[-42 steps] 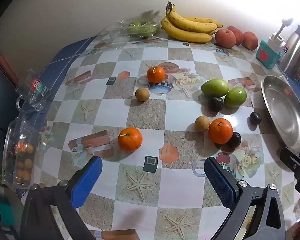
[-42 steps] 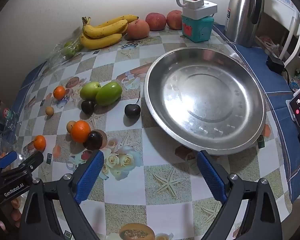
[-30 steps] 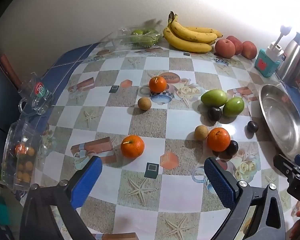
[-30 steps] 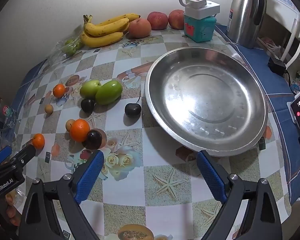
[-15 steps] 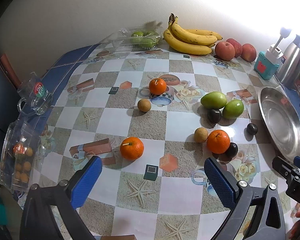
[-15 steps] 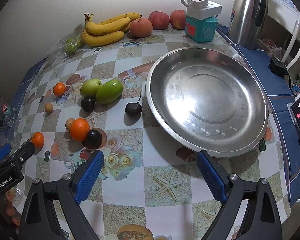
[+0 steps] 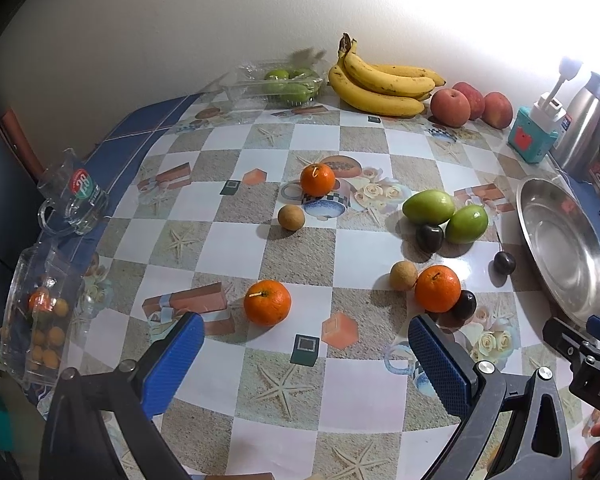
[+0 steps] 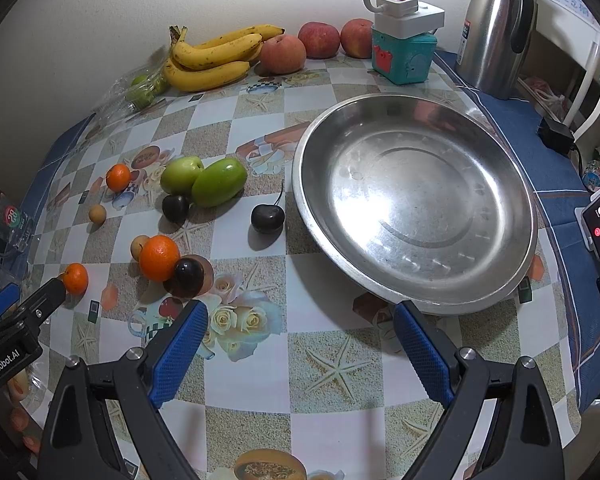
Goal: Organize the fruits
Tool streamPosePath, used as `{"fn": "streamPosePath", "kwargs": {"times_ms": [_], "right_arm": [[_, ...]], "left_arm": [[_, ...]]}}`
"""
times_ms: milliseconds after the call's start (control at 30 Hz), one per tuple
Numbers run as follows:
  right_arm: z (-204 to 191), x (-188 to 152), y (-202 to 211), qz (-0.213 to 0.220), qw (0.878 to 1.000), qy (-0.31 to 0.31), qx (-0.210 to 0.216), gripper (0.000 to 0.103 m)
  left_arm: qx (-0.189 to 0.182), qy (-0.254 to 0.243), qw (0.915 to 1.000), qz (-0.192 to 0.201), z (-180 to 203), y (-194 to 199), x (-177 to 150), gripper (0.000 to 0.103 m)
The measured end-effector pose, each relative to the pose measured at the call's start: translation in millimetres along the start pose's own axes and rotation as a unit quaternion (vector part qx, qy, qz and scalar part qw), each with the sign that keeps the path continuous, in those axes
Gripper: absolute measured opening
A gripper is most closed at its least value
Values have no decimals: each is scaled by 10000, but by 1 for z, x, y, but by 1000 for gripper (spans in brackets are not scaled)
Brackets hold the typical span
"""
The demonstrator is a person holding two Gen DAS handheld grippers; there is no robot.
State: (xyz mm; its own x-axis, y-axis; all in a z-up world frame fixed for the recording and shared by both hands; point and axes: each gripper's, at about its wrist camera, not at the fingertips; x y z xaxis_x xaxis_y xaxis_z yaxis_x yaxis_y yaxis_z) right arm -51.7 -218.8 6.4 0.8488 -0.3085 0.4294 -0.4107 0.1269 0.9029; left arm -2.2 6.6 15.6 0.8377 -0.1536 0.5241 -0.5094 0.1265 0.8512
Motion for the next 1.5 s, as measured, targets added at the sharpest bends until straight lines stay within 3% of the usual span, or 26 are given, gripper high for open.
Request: {"fn": "streamPosePath", "kwargs": {"times_ms": [1500], "right_arm": [[-6, -1, -4, -64, 9999, 143, -39, 94]], "left_arm": [[-22, 96, 9999, 34, -6, 2, 1, 103]]}}
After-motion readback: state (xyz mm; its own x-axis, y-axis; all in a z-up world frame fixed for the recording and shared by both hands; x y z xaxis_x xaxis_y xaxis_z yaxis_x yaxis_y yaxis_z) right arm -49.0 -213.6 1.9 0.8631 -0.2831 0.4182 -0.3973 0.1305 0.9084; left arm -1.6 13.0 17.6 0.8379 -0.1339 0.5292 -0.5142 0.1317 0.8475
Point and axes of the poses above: each gripper's, at about its wrist camera, not at the fingertips, and y roughly against the way its jaws point, z to its right, x to its top, and after that the axes turned 5 degrees about -x, right-handed
